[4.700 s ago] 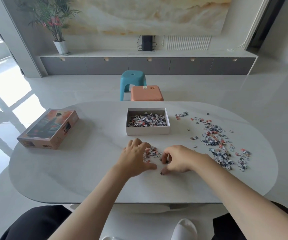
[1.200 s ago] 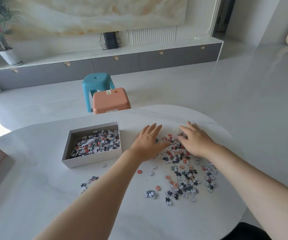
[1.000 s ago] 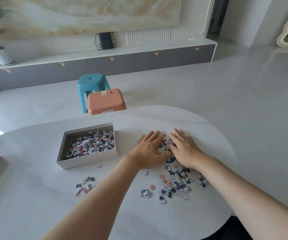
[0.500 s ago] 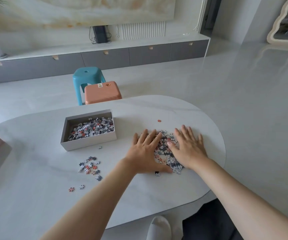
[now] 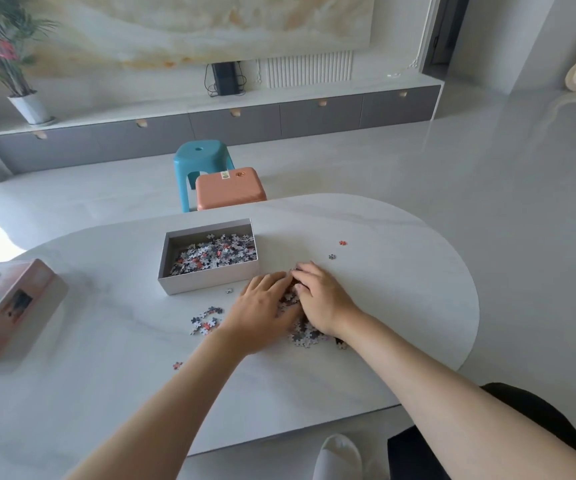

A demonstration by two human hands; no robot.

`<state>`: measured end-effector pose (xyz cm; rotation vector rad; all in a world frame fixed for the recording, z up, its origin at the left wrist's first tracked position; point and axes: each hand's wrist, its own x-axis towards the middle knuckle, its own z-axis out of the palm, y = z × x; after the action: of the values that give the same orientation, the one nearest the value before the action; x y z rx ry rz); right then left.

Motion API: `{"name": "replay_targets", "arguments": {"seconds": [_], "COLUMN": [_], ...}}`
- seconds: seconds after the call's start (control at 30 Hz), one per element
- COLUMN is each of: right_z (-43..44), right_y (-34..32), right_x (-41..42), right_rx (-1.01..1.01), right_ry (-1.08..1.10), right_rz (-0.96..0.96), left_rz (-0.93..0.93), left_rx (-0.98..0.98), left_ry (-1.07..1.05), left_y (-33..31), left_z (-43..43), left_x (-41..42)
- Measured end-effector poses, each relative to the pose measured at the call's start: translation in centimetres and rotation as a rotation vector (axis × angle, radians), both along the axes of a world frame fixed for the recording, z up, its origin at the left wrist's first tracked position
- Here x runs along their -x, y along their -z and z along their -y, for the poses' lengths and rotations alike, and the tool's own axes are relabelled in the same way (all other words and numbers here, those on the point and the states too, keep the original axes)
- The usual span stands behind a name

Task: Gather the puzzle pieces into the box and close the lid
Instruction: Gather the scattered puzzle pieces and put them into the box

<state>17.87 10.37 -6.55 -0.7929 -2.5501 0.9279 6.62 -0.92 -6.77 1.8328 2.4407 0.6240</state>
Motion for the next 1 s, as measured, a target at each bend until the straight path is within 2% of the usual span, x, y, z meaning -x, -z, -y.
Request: {"name": "replay_targets", "arguments": {"seconds": [0.07,0.13,0.3,0.37,0.43,0.53,0.67,0.8,0.9,1.0], "right_z": [-0.8,-2.4,-6.2,-7.3,-8.3,-8.9,-7.8,-4.4,-2.5,-0.6], "right_y": [-0.8,-1.6,-2.2,-2.0,-1.4,-0.5,0.0,-0.1,0.1,0.3], "right_x": [0.2,-0.1,-0.5,-0.4,-0.3,-0.6,-1.8,-3.9,-6.4,-8.2], "right_rx": [0.165,0.236,0.185,0.028,-0.137,-0.181,-0.133,-0.108,-0.135,-0.183], "right_ry": [0.019,0.046,0.060,0.048,0.073,0.053,-0.039,-0.118,-0.107,-0.044], "right_rz": [-0.066,-0.108,-0.206,-0.116,0.074,0.318,0.256,0.208,0.229,0.328], "left_rz": [0.002,0.007,0.016,-0.045,-0.077,-0.107,-0.210,-0.222,-0.165,-0.127], "left_rx": [-0.020,-0.042,0.028,0.143,0.268,0.360,0.227,0.122,0.172,0.247], "left_ry": [-0.028,-0.040,-0.030,0.013,0.069,0.101,0.100,0.105,0.078,0.075], "left_y": [-0.4,-0.6,-1.2,-1.5,-1.5,-0.8,-0.2,-0.3,-0.3,-0.2], "left_z": [0.2,-0.2,-3.0,-3.9,-4.5,-4.8,-3.8,-1.9,-0.3,1.2], "left_x": [0.3,0.4,-0.5,-1.2,-2.3,-3.2,-2.4,-1.5,-1.5,-1.2]}}
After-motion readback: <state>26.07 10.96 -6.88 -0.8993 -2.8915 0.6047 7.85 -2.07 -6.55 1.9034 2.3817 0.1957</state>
